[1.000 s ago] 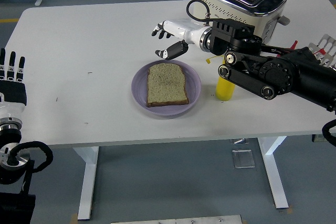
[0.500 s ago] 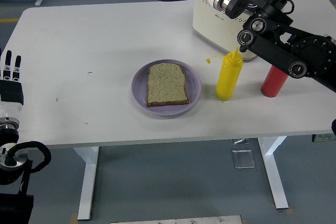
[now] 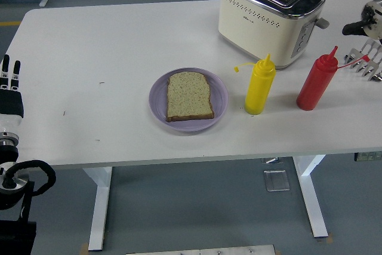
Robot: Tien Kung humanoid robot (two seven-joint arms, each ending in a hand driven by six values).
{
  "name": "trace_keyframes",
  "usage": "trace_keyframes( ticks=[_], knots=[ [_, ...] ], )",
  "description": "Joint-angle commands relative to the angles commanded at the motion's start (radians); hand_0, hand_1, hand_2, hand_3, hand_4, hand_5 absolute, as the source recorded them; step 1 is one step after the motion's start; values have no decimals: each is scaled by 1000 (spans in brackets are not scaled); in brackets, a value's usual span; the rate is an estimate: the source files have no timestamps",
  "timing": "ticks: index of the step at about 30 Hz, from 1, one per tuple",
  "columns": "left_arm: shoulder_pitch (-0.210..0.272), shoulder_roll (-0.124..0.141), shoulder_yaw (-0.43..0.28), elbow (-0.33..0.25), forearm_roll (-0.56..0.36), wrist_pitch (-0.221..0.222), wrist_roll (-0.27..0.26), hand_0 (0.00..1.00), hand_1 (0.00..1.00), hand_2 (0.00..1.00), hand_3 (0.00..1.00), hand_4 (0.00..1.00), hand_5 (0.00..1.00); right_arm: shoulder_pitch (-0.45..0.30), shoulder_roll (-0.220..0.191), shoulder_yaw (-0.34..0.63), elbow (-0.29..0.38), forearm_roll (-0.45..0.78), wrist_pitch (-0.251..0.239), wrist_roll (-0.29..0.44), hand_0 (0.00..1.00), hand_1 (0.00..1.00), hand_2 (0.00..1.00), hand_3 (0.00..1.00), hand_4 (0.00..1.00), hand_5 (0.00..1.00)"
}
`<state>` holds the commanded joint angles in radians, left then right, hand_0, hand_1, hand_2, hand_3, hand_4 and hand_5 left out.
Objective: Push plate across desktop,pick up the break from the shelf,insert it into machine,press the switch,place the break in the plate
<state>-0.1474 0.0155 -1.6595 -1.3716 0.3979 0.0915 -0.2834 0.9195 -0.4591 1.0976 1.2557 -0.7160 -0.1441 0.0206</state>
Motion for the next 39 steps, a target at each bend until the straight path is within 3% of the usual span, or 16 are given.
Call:
trace_keyframes(
  ticks=[8, 14, 27, 32, 39],
  knots=[
    [-1, -3, 4, -12, 1, 2, -2, 841, 853, 858, 792, 568, 998, -166, -62, 185, 47, 238, -7, -2, 823, 793, 811, 830, 458, 511],
    [4, -4, 3, -18, 2, 2, -4, 843, 854, 858, 791, 568, 998, -302, -73, 311, 121, 364, -2, -4, 824, 791, 810, 824, 453, 504],
    [5, -4, 0, -27, 4, 1, -3, 843, 855, 858, 792, 569, 998, -577, -18, 441, 205, 458, 4, 4, 831, 798, 810, 820, 436, 540],
    [5, -6, 0, -26, 4, 0, -2, 844, 855, 857, 791, 568, 998, -667, 21, 463, 203, 450, 46, 45, 844, 809, 824, 833, 429, 564],
    [11, -7, 7, -26, 4, 0, -1, 846, 855, 858, 791, 569, 998, -736, 61, 494, 187, 438, 82, 103, 844, 806, 818, 833, 415, 590]
  ],
)
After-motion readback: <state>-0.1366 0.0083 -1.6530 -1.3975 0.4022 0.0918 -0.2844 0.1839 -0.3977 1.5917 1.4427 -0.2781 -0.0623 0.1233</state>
